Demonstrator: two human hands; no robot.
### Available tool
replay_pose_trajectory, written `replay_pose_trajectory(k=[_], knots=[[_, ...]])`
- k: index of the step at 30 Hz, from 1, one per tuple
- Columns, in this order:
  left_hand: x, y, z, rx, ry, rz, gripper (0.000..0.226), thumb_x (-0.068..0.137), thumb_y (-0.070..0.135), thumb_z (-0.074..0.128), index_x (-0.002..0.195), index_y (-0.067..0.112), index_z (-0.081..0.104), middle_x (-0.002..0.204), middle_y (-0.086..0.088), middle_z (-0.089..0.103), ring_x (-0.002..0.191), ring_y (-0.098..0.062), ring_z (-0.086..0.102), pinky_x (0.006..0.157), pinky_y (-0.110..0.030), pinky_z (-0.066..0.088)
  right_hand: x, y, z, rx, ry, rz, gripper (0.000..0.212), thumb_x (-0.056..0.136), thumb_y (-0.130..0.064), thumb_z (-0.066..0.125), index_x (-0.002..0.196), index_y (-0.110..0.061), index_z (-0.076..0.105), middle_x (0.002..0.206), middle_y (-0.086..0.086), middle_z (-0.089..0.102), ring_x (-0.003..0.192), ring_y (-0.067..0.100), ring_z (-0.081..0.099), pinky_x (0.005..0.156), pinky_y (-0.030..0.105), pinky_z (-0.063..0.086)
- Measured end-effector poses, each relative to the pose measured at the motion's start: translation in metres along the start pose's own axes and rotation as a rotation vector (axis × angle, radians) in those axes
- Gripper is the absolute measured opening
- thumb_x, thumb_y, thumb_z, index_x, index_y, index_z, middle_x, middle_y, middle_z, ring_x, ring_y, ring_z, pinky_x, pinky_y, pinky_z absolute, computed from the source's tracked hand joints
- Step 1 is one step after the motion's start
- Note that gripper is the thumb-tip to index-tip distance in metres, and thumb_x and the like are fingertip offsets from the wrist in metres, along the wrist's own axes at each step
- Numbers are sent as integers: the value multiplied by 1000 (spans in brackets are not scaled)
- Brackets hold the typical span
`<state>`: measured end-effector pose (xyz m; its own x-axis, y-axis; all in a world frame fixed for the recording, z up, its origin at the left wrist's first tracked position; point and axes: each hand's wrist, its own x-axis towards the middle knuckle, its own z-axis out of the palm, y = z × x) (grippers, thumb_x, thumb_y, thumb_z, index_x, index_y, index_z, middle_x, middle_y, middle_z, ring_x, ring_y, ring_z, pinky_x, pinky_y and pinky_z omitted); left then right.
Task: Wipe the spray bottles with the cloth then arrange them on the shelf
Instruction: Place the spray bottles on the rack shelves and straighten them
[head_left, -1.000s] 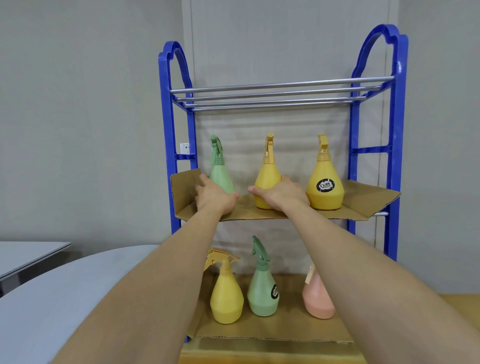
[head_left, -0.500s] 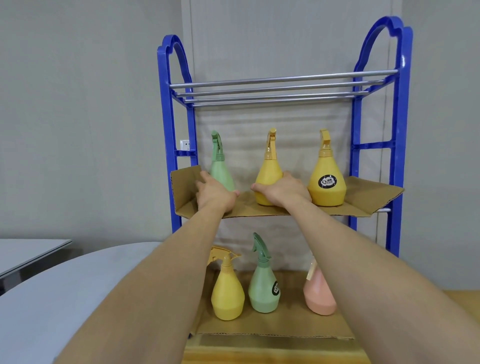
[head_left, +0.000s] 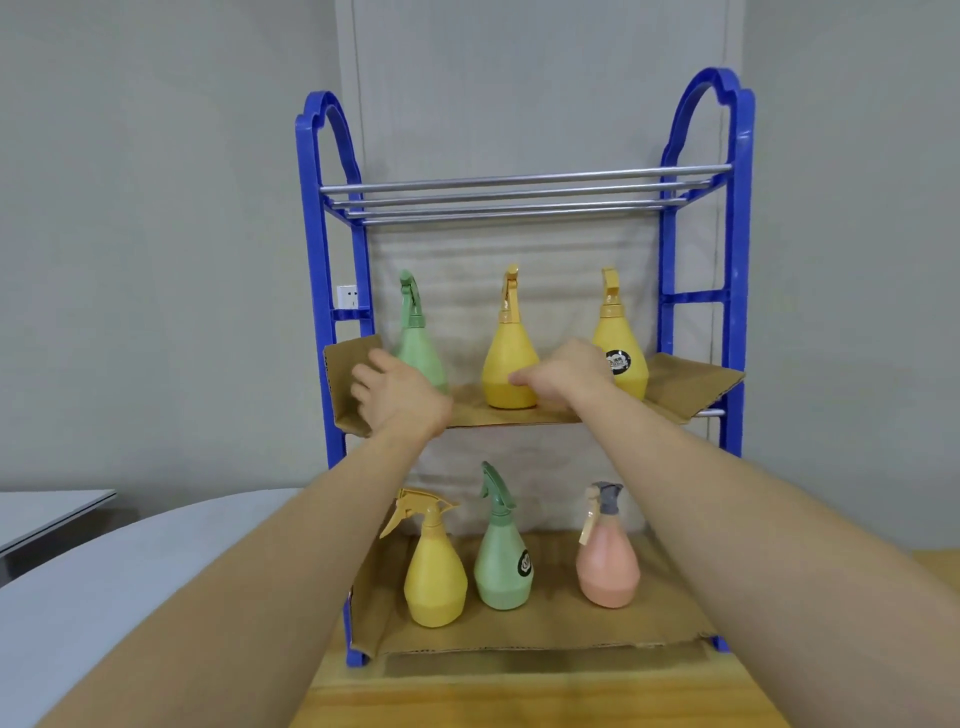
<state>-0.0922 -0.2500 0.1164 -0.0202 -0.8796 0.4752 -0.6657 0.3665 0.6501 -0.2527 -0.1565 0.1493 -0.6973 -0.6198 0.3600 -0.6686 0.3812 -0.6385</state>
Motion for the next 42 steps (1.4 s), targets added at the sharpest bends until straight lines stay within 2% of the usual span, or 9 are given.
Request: replay_pose_trajectory(k=[3, 5, 8, 15, 21, 26, 30, 34, 42], knots=[[-30, 12, 4, 55, 170, 315, 85, 86, 42, 84, 145, 4, 37, 142, -17, 42, 129, -35, 45, 109, -44, 42, -14, 17, -23, 28, 278, -29, 21, 84, -32, 77, 91, -13, 72, 97, 8, 74, 87, 29, 69, 55, 28, 41], [-38, 30, 11, 5, 123, 413, 86, 85, 48, 82, 145, 3, 40, 142, -15, 44, 130, -35, 45, 111, -42, 40, -17, 30, -35, 28, 371, -36, 35, 83, -40, 80, 103, -14, 69, 105, 8, 72, 96, 30, 67, 65, 33, 51], [-35, 56, 27, -36, 7, 390, 104, 78, 60, 84, 149, 2, 36, 149, -16, 44, 140, -35, 41, 118, -41, 34, -11, 51, -44, -19, 420, -25, 80, 75, -60, 85, 129, -8, 57, 127, 13, 61, 121, 34, 59, 95, 47, 55], [-1, 79, 56, -52, -117, 204, 134, 72, 70, 87, 163, 2, 15, 165, -19, 32, 155, -38, 30, 125, -45, 29, 13, 68, -44, -107, 270, -7, 121, 68, -78, 84, 153, -6, 38, 151, 18, 46, 140, 37, 48, 106, 49, 50], [15, 83, 66, -33, -220, 204, 111, 83, 57, 85, 159, 2, 26, 161, -18, 41, 150, -39, 42, 121, -47, 40, 39, 80, -47, -75, 76, 28, 83, 81, -63, 78, 138, -8, 54, 143, 20, 46, 129, 36, 50, 98, 42, 47], [15, 82, 72, -44, -215, 204, 100, 85, 51, 83, 155, 3, 29, 157, -17, 45, 147, -38, 46, 118, -46, 42, 38, 84, -43, -44, 192, -10, 119, 74, -72, 83, 157, -6, 29, 153, 19, 41, 143, 39, 43, 112, 47, 45], [15, 81, 70, -46, -213, 203, 96, 84, 48, 84, 152, 5, 31, 154, -15, 47, 143, -37, 50, 111, -44, 46, 45, 81, -38, 102, 135, 10, 104, 84, -55, 81, 155, -7, 24, 146, 17, 53, 130, 37, 57, 92, 45, 52], [12, 81, 70, -72, -227, 200, 92, 86, 44, 83, 151, 6, 30, 153, -15, 45, 142, -36, 49, 108, -42, 47, 43, 77, -31, -41, 238, -8, 131, 69, -70, 87, 160, -6, 19, 157, 19, 39, 144, 38, 43, 110, 48, 47], [7, 80, 68, -128, -247, 187, 92, 87, 44, 84, 151, 7, 29, 159, -14, 38, 145, -35, 47, 111, -42, 44, 49, 80, -24, -88, 272, -25, 129, 67, -71, 86, 158, -5, 21, 153, 19, 40, 143, 37, 42, 109, 50, 47]])
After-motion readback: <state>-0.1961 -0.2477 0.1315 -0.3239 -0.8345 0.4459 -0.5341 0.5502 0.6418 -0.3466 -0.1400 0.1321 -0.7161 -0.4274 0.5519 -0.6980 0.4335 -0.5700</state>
